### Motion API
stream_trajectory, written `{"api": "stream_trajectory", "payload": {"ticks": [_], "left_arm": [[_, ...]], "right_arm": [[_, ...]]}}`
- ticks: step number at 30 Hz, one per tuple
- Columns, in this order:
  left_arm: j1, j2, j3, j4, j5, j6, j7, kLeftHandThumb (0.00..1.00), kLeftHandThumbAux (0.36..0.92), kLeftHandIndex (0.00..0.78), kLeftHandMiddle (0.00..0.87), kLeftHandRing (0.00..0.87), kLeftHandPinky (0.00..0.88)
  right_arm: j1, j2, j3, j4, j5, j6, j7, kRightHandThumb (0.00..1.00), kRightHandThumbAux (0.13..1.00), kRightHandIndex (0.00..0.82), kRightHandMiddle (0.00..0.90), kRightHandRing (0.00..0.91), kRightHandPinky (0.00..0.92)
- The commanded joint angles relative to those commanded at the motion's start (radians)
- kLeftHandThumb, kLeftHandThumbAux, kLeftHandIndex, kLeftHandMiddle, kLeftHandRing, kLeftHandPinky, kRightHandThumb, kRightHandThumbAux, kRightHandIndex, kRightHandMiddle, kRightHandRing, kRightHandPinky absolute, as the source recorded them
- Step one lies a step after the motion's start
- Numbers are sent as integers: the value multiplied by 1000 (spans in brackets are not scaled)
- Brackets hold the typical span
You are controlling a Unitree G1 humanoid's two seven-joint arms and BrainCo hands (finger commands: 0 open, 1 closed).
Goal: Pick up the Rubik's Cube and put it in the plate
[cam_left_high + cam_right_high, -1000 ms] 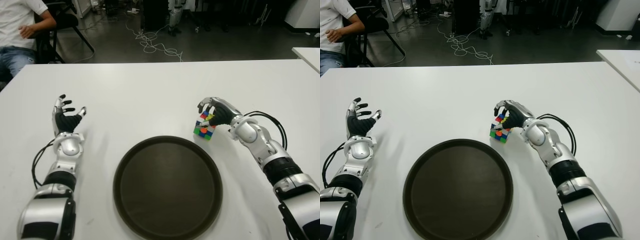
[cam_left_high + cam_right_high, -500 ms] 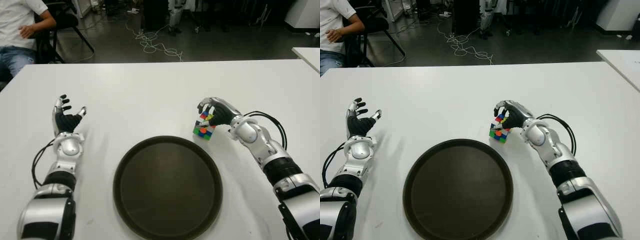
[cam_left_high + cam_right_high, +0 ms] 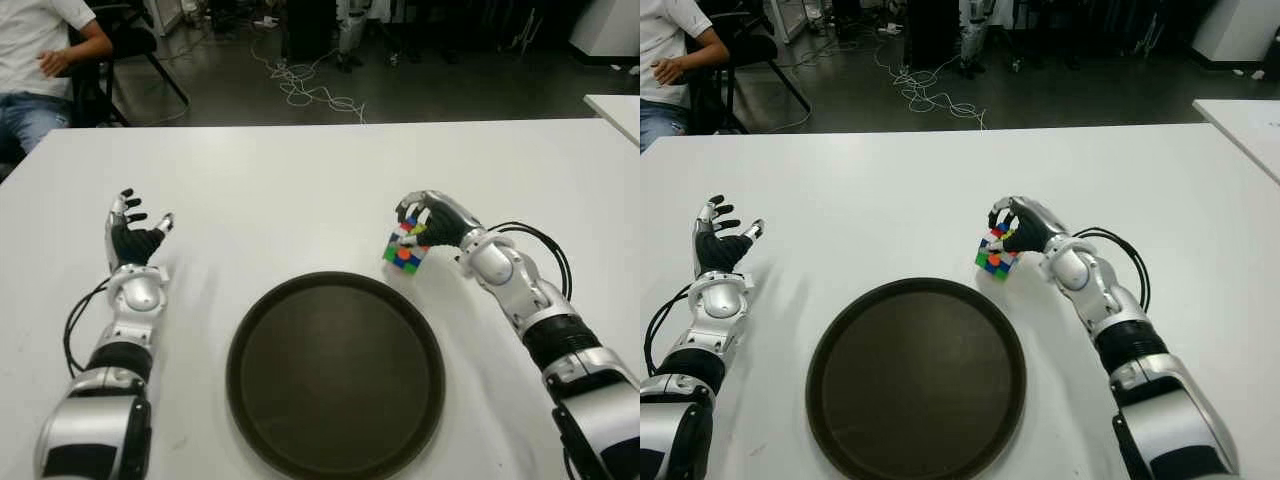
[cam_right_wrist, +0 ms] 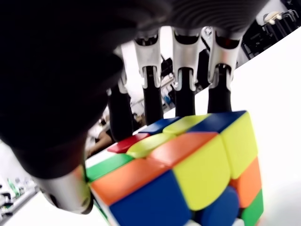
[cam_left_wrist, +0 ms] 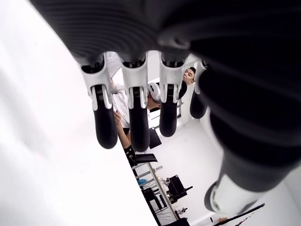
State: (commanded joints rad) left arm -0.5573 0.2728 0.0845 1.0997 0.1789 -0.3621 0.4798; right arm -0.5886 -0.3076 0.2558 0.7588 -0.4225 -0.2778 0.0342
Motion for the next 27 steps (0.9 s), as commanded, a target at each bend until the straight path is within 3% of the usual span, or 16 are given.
{"api": "stream_trajectory", "payload": {"ticks": [6, 16, 27], "left_arm": [[0, -1, 2, 1, -3, -2, -3, 106, 776, 140, 207, 240, 315], [1, -1, 4, 2, -7, -7, -6, 114, 783, 147, 256, 315, 405], [1, -4, 7, 1, -9, -2, -4, 92, 775, 157, 272, 338, 432]], "right_arm": [[0, 8, -16, 4, 21, -4, -3, 193, 853, 480, 730, 768, 777], [-1, 14, -32, 2, 37, -7, -6, 188, 821, 522, 731, 762, 770], [-6, 11, -49, 6, 58, -34, -15, 188, 815, 562, 761, 791, 793]]}}
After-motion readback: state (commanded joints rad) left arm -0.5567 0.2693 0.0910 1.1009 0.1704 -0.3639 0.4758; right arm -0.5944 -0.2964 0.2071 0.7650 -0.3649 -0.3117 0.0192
